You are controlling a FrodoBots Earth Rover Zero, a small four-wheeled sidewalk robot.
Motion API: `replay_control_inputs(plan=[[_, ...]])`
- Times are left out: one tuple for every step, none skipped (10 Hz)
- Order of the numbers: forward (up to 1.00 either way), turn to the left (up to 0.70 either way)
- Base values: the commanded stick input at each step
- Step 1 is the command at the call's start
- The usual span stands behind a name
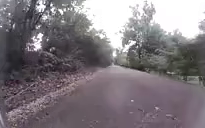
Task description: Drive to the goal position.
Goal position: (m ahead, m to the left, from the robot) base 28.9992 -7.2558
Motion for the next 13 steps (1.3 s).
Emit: replay_control_inputs(plan=[[0.70,0.00],[0.70,0.00],[0.70,0.00],[0.70,0.00],[0.70,0.00],[0.70,0.00],[0.70,0.00],[0.70,0.00],[0.70,0.00],[0.70,0.00],[0.70,0.00],[0.70,0.00],[0.70,0.00]])
